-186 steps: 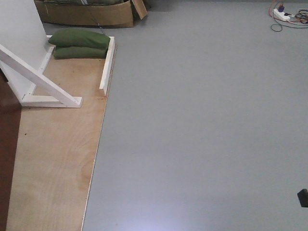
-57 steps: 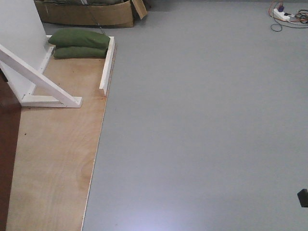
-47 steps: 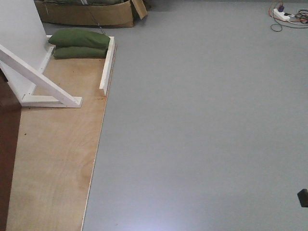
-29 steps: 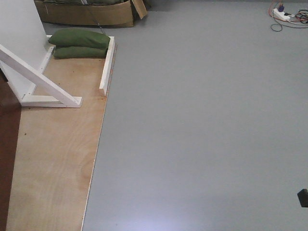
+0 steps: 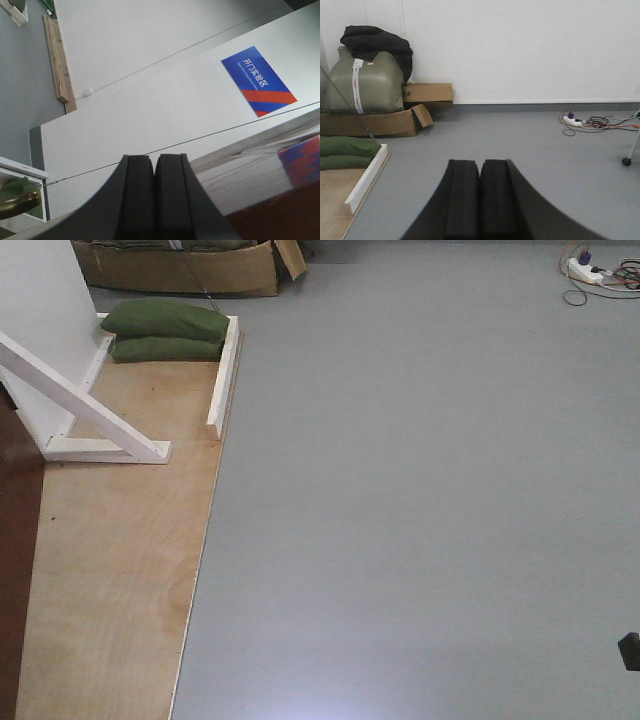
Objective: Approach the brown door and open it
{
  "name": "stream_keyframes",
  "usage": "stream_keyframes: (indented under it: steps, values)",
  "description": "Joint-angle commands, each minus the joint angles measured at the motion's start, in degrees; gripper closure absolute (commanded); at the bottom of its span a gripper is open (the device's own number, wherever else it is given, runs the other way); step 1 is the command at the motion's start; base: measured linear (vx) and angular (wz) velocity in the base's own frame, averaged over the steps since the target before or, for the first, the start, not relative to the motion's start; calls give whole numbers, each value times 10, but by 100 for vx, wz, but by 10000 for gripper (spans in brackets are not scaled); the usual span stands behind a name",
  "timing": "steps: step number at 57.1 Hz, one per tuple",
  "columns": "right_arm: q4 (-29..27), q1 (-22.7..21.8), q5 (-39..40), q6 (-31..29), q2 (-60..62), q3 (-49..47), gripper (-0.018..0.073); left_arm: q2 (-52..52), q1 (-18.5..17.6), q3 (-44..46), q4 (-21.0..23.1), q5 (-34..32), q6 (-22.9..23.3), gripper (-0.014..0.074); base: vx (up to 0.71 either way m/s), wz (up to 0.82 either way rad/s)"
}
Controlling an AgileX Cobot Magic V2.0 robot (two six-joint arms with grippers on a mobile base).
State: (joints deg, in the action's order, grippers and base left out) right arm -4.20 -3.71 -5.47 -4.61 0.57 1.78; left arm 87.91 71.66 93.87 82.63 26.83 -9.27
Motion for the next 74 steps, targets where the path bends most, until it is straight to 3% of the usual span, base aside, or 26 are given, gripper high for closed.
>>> stream_keyframes:
  steps: [1,12,26,47,74]
  values:
    - [4,0,44,-3,7,3,559,-22,-8,22,25,66,-2,600,0,0]
    - [4,0,44,-3,7,3,559,-32,-8,22,25,129,-2,600,0,0]
    - [4,0,44,-3,7,3,559,-59,-10,22,51,139,-1,600,0,0]
    - [4,0,44,-3,7,3,559,-83,-111,21,59,150,0,600,0,0]
    - [4,0,44,-3,7,3,559,-89,-173,20,54,198,-9,600,0,0]
